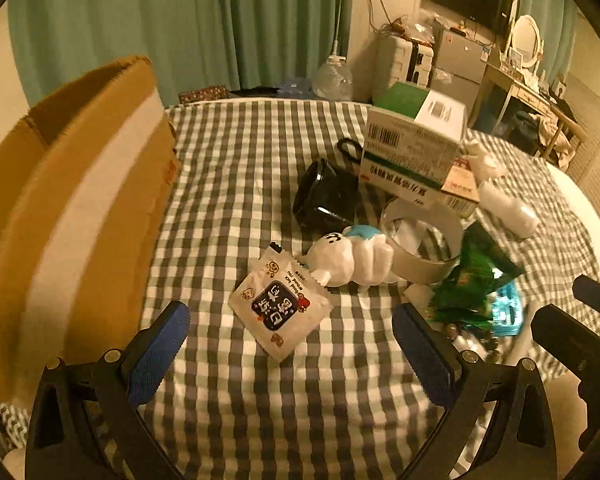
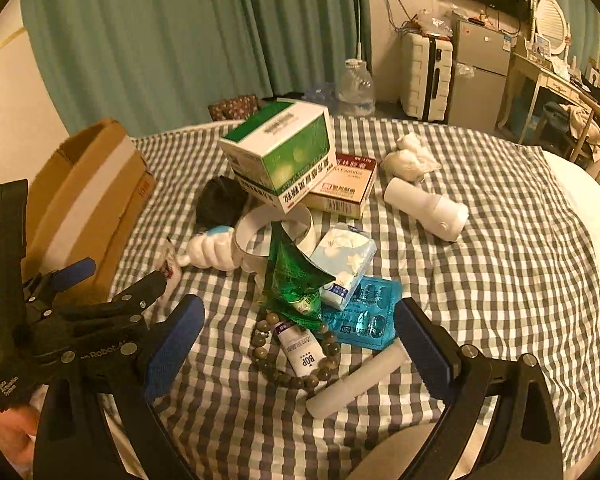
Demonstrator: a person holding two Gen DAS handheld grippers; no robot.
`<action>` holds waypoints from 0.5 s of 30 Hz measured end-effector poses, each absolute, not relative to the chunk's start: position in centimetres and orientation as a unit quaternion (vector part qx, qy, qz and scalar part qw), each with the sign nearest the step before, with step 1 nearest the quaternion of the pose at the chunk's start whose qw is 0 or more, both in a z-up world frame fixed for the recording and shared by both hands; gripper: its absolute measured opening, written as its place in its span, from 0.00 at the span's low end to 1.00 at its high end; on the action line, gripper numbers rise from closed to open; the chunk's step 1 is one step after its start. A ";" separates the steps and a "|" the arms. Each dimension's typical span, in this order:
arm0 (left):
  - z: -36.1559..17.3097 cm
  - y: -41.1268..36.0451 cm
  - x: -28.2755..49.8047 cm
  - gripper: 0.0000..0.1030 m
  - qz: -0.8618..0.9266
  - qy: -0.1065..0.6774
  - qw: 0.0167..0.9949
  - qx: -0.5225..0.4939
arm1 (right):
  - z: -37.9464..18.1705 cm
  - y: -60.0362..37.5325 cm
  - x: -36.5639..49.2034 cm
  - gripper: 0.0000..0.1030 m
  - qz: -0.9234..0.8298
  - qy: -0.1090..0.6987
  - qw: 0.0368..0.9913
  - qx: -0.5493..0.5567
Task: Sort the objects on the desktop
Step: 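Grasp the white snack sachet with the left gripper while the right grasps the green bag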
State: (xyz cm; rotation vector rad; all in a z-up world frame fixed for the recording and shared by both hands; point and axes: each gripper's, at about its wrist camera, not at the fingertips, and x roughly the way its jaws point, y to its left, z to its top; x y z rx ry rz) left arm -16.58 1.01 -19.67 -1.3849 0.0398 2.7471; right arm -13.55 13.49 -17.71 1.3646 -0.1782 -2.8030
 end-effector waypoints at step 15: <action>-24.3 -0.4 -19.5 1.00 0.874 -0.011 0.010 -0.486 | -22.3 12.8 -18.0 0.70 -0.877 -0.039 0.002 0.479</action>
